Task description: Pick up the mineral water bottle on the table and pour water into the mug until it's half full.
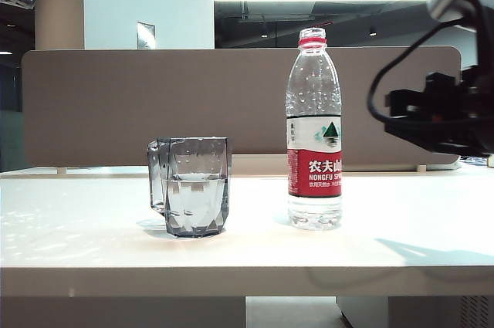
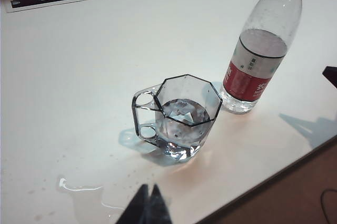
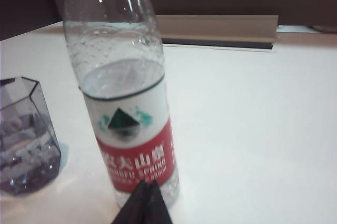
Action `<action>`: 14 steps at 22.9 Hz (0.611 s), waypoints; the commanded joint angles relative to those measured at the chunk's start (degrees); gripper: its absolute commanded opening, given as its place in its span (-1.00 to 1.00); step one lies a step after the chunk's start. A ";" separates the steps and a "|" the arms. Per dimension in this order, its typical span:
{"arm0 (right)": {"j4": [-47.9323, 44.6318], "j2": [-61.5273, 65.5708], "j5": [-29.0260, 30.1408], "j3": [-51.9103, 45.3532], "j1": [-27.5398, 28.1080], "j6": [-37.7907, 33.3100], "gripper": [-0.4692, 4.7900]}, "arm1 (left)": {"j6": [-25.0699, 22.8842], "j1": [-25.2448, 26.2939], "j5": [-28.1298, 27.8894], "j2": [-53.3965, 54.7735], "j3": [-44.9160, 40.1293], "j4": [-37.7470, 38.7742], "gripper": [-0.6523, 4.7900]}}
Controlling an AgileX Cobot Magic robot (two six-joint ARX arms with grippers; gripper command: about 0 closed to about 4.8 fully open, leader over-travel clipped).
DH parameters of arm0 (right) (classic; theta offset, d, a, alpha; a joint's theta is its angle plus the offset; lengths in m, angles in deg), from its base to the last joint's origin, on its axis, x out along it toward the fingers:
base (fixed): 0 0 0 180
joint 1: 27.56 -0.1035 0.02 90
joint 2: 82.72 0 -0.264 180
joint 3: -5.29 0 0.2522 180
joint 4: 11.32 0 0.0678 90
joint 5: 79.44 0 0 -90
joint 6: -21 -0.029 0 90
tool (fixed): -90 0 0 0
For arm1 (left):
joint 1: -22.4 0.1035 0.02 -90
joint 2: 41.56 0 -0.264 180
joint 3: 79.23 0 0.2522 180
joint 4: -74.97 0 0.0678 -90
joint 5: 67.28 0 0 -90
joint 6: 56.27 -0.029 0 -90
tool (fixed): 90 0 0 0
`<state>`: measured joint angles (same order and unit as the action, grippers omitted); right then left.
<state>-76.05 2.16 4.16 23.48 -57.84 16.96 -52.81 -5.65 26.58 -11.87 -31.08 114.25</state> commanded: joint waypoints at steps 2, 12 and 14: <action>-0.61 -1.44 0.04 -2.82 -0.04 -0.07 -0.85 | -0.02 0.02 -0.02 -0.11 0.20 -0.79 -0.78; 29.66 -23.30 -0.04 -4.44 0.85 0.02 -0.85 | -0.02 0.04 -0.02 -0.09 0.20 -0.76 -0.78; 36.41 -26.73 -0.07 -4.44 0.90 0.22 -0.85 | -0.02 0.04 0.00 -0.09 0.20 -0.76 -0.78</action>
<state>-45.87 -22.84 4.14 19.45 -56.99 16.92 -52.81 -5.65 26.60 -11.89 -31.08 114.25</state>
